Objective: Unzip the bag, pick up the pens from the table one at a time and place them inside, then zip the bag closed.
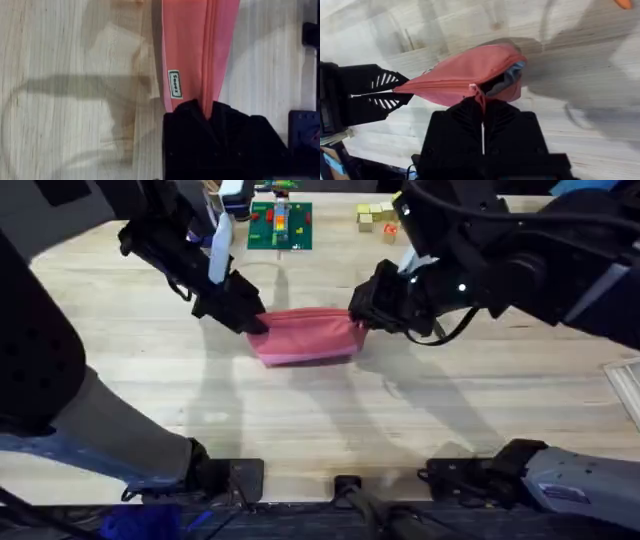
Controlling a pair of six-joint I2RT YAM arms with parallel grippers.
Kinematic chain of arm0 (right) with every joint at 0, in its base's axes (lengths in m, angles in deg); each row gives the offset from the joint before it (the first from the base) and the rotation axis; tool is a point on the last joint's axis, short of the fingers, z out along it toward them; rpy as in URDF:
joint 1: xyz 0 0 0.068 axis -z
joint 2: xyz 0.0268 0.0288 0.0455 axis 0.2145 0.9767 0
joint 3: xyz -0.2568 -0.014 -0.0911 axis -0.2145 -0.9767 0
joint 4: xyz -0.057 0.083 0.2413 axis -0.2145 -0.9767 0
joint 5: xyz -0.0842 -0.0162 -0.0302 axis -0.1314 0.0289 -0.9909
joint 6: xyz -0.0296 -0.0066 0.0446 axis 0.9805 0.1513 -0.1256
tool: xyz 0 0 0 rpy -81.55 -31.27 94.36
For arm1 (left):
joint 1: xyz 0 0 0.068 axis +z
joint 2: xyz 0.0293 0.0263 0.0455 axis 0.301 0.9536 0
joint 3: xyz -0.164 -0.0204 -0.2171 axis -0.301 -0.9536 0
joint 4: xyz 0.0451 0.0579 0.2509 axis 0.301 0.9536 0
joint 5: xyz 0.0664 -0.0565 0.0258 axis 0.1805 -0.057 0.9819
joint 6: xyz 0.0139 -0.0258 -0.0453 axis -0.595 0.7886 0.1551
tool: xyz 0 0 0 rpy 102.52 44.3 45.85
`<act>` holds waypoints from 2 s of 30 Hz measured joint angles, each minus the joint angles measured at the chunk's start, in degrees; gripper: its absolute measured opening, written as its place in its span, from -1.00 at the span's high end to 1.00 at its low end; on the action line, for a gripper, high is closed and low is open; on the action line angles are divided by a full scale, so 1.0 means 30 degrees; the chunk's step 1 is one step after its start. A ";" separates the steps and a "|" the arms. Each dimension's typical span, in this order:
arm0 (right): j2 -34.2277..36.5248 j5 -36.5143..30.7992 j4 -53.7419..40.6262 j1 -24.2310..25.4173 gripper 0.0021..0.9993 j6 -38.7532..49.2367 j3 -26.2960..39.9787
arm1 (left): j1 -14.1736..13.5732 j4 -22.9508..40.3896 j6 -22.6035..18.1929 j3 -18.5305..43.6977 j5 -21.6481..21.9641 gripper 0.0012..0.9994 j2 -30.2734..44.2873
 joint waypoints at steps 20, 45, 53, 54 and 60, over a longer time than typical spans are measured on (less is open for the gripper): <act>0.0000 0.0925 -0.0029 0.0124 0.94 0.6198 -0.0006 | 0.0000 0.0000 0.0000 0.0000 0.0262 0.92 0.0000; -0.0003 0.0617 0.2590 0.0148 0.95 2.6004 -0.0166 | 0.0080 -0.0010 0.0000 0.0000 0.0564 0.92 0.0000; 0.0064 -0.0442 0.2485 -0.1989 0.94 2.7659 -0.0181 | 0.0364 -0.0007 0.0000 0.0000 0.1448 0.92 0.0000; 0.0167 -0.0542 0.2492 -0.2196 0.94 2.7683 -0.0181 | 0.0364 -0.0007 -0.0002 0.0000 0.1533 0.92 0.0000; 0.1614 -0.0970 0.2467 -0.3009 0.94 2.7824 -0.0185 | 0.0364 -0.0007 0.0000 0.0000 0.2049 0.92 0.0000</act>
